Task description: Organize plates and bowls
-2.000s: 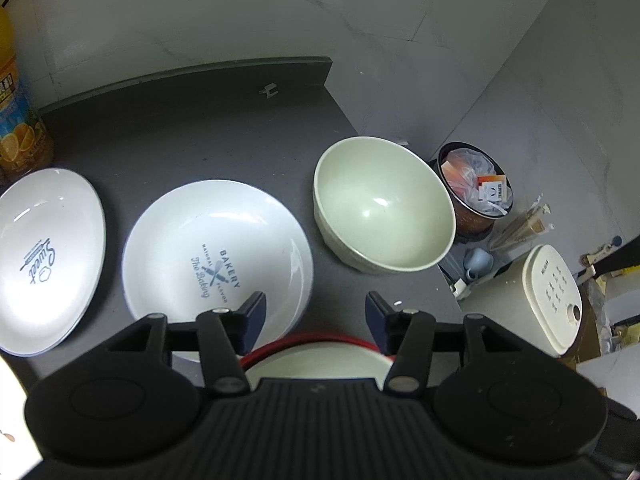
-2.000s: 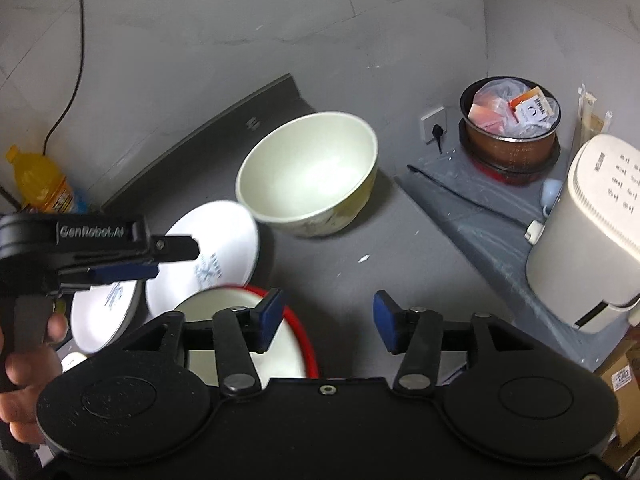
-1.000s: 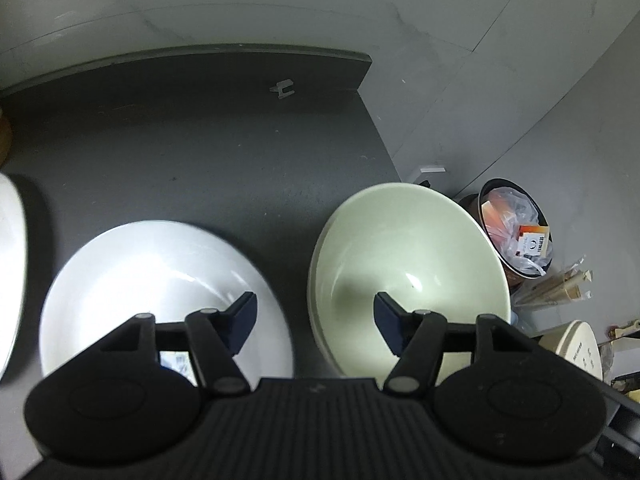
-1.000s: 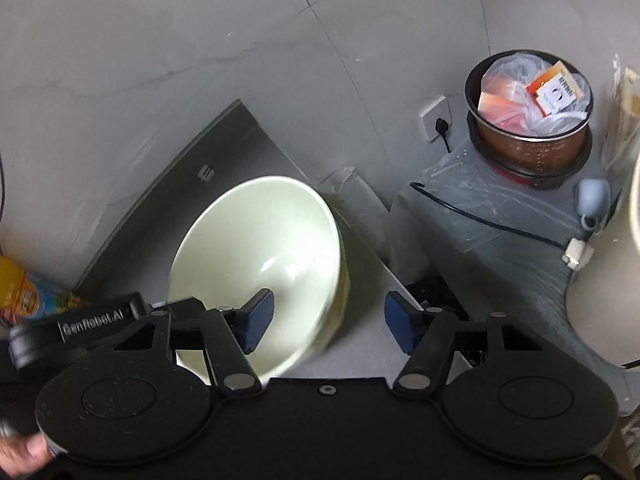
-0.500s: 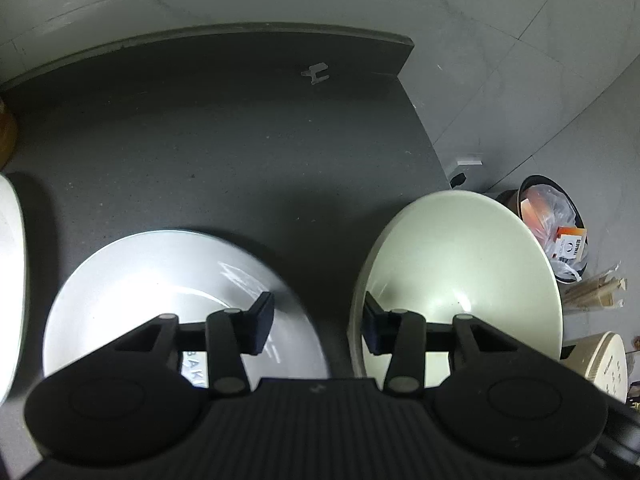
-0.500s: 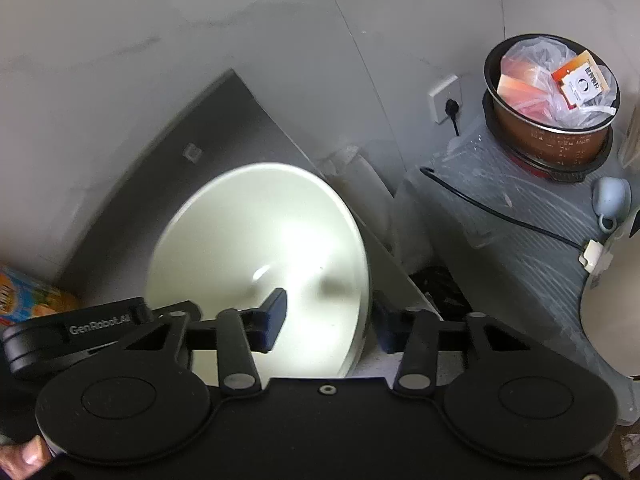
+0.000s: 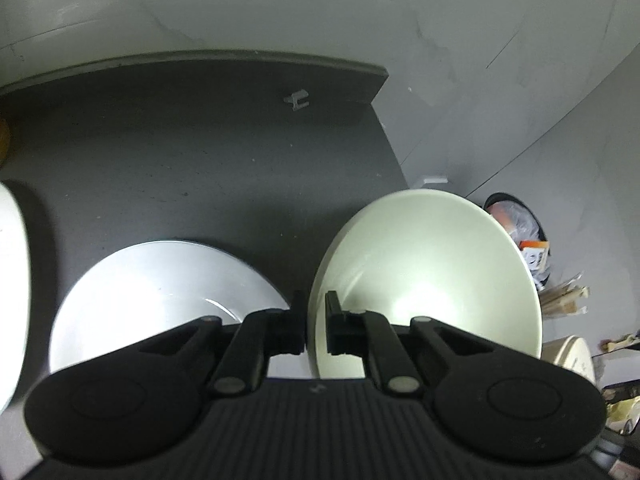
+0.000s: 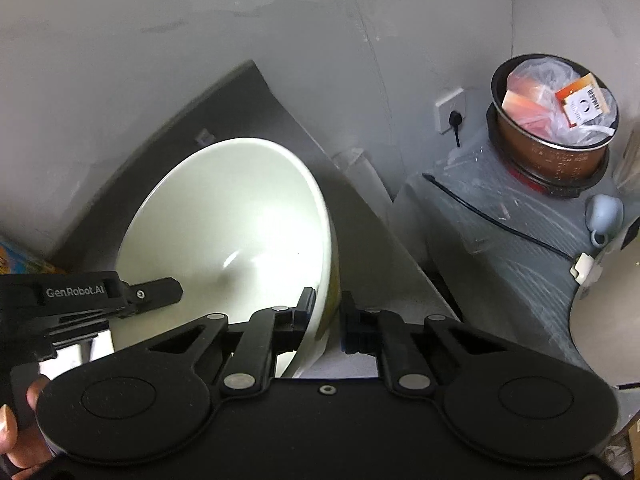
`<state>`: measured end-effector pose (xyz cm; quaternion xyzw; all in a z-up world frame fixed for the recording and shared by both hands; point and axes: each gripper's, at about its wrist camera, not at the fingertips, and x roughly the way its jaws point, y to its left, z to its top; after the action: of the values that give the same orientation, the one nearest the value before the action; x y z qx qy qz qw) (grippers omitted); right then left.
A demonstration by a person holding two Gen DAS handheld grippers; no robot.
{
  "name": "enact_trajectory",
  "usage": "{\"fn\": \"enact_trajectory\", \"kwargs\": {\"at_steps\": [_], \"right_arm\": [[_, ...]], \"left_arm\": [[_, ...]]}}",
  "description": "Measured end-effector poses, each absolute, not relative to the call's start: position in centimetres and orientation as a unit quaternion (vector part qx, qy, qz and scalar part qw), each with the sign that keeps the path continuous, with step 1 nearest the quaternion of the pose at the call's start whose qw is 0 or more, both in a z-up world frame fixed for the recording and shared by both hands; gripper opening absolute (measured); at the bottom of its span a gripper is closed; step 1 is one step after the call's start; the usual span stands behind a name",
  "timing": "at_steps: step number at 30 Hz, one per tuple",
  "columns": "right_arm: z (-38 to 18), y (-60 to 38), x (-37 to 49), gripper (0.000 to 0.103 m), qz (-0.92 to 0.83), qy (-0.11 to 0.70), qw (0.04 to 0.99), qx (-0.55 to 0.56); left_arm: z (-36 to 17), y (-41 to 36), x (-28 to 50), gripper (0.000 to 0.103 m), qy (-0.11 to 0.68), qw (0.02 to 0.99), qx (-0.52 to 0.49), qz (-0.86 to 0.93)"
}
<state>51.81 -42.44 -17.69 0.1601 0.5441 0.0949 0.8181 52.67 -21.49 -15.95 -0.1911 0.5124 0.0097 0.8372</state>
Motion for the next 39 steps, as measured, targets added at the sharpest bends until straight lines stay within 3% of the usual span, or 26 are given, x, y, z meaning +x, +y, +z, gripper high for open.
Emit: {"fn": "enact_trajectory", "kwargs": {"at_steps": [24,39], "right_arm": [[-9.2,-40.3,44.7,0.014,0.072,0.489,0.849,0.188],[-6.8,-39.1,39.1,0.015,0.062,0.480,0.852,0.200]], "left_arm": [[-9.0,-17.6,45.3,0.008,0.466,0.855,-0.218,-0.060],[-8.5,-15.4,40.4,0.007,0.473,0.854,-0.196,-0.090]]}}
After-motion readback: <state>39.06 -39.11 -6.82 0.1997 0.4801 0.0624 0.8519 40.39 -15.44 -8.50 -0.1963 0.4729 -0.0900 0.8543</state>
